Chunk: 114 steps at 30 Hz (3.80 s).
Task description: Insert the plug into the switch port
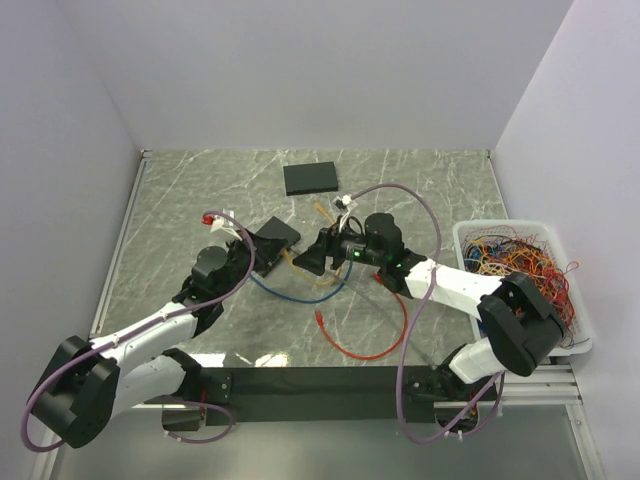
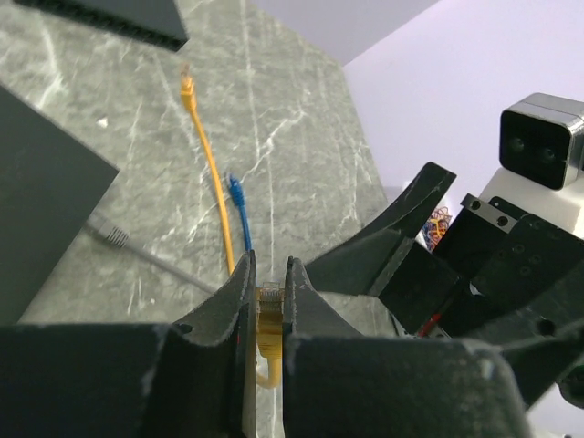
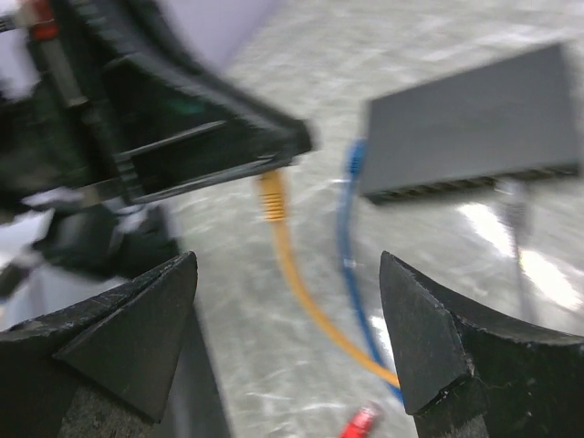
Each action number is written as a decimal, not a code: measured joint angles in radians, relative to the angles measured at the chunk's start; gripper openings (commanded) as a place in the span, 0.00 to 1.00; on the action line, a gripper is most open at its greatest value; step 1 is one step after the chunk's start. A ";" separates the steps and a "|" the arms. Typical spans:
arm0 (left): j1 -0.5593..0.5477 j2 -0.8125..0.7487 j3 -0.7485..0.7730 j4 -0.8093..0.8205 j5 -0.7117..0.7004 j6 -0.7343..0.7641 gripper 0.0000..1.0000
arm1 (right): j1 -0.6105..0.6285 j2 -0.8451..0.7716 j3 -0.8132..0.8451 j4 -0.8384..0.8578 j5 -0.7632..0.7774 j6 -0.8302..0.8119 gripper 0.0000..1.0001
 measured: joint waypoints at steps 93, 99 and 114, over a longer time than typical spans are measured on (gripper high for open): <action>0.022 0.058 -0.174 0.622 0.341 0.020 0.01 | -0.039 0.211 0.019 0.518 -0.496 0.348 0.22; 0.014 0.058 -0.179 0.623 0.315 0.016 0.02 | -0.039 0.210 0.019 0.517 -0.496 0.337 0.02; 0.000 -0.009 -0.179 0.604 0.230 0.020 0.80 | -0.034 0.208 0.019 0.473 -0.484 0.332 0.00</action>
